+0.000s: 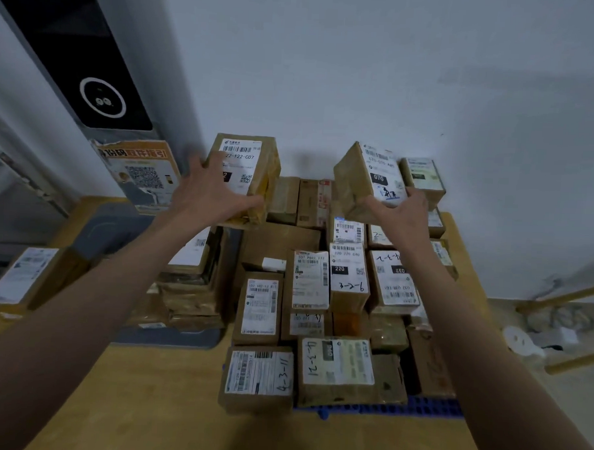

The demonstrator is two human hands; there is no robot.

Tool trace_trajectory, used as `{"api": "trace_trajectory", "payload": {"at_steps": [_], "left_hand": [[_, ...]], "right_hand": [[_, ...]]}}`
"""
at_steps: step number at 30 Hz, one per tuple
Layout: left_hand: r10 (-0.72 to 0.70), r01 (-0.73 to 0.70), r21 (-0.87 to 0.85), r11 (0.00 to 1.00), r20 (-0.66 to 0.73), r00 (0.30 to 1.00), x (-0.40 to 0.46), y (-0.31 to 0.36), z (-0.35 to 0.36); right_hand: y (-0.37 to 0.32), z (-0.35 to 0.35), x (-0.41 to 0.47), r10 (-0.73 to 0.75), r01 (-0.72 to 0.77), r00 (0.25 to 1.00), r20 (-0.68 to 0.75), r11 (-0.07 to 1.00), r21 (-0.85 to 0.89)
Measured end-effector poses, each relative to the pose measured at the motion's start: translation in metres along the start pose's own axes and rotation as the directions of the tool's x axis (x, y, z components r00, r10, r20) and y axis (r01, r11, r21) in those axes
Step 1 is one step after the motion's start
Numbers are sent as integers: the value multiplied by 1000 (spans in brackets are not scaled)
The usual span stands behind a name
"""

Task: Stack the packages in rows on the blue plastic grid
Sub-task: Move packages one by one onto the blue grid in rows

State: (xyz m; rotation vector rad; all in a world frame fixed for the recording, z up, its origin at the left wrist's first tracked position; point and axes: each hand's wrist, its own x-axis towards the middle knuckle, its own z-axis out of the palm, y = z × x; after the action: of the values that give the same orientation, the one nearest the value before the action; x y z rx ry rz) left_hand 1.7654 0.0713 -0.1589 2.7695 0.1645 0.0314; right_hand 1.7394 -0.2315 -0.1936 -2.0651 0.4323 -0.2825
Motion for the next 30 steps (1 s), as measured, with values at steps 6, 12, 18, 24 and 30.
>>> {"api": "trace_trajectory", "payload": {"at_steps": [6,12,18,24,30], "left_hand": [[-10,10,-12,1000,-2,1000,47,3,12],[8,-6,-59,998,21,1000,90,0,30],[19,-15,-57,998,60,998,117,-1,47],[37,-34,-42,999,88,995,130,-1,65],[68,-64,-33,997,119,991,138,6,84]], "right_hand": [[-10,14,83,60,-61,997,-48,997,-36],[-5,65,142,128,-132,991,-35,978,-161],[20,124,169,161,-148,987,9,927,-345],[39,144,180,142,-134,989,-31,806,-576],[50,149,185,175,-168,983,-52,759,-630]]}}
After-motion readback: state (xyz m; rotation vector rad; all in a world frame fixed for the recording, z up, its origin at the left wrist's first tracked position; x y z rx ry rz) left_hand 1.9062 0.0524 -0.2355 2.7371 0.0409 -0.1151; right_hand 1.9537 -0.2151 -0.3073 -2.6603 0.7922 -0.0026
